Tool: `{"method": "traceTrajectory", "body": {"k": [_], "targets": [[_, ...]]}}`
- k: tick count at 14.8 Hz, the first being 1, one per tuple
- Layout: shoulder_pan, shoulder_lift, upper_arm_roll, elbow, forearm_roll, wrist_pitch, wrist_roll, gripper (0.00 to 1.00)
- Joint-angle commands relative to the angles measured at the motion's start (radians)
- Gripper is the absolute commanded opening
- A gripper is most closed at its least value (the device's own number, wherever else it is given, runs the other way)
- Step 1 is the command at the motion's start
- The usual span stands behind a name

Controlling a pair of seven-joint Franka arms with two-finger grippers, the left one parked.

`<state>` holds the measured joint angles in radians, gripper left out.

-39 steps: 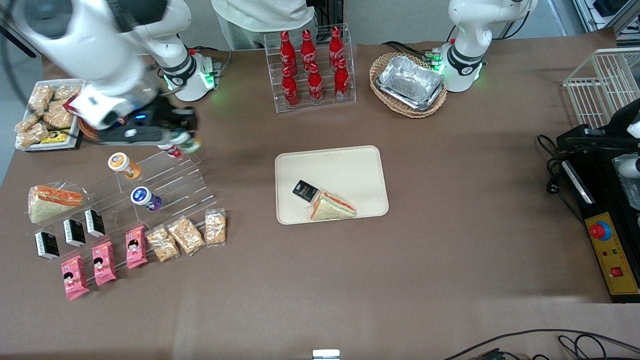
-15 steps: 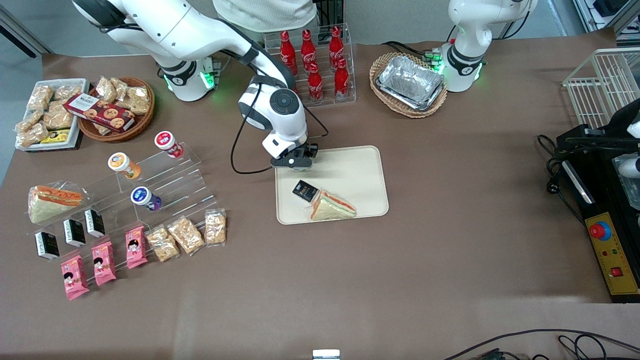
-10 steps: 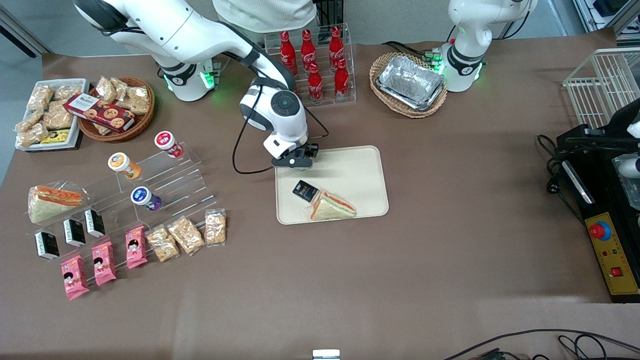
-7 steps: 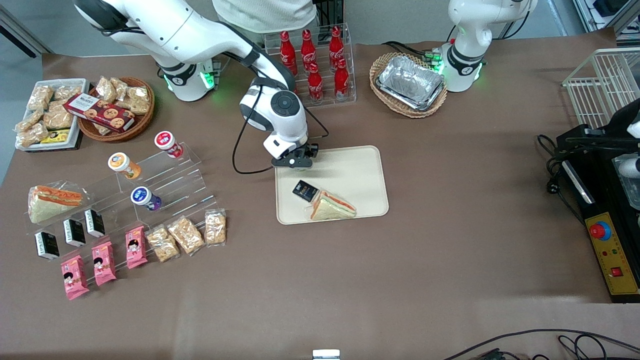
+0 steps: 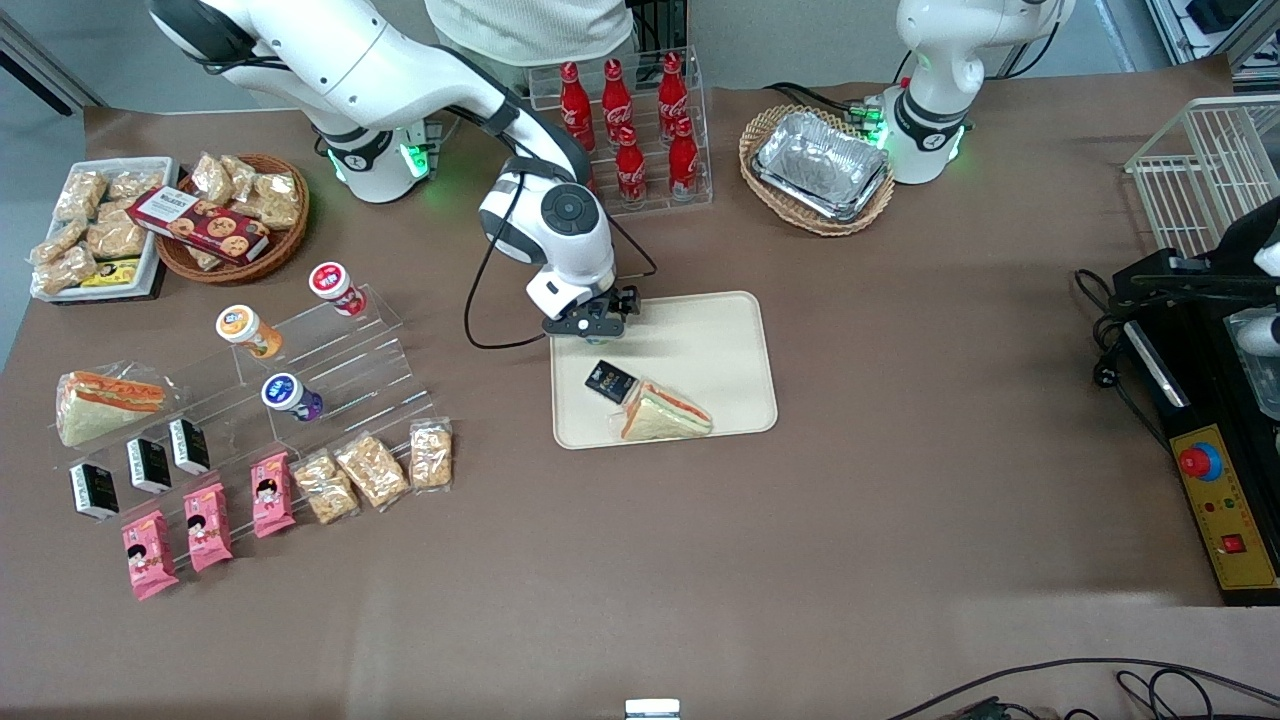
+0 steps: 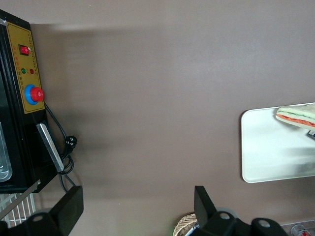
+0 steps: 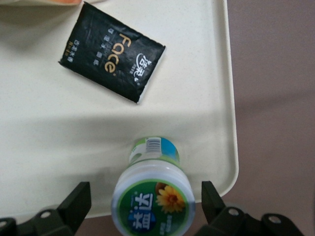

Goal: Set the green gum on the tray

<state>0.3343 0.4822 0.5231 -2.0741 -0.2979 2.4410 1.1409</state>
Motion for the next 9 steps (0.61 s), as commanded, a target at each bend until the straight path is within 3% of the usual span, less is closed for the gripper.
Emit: {"method": "traceTrajectory", "body": {"k": [1, 4, 7, 9], "targets": [[-0.047, -0.054, 0.011, 0.000, -0.033, -0.008, 0.008, 1.00], [-0.087, -0.190, 0.028, 0.022, 0.005, -0.176, -0.038, 1.00], [-0.161, -0.337, 0.025, 0.080, 0.259, -0.346, -0.261, 1.00], [-0.240, -0.420, -0.009, 0.129, 0.347, -0.481, -0.424, 1.00]]}}
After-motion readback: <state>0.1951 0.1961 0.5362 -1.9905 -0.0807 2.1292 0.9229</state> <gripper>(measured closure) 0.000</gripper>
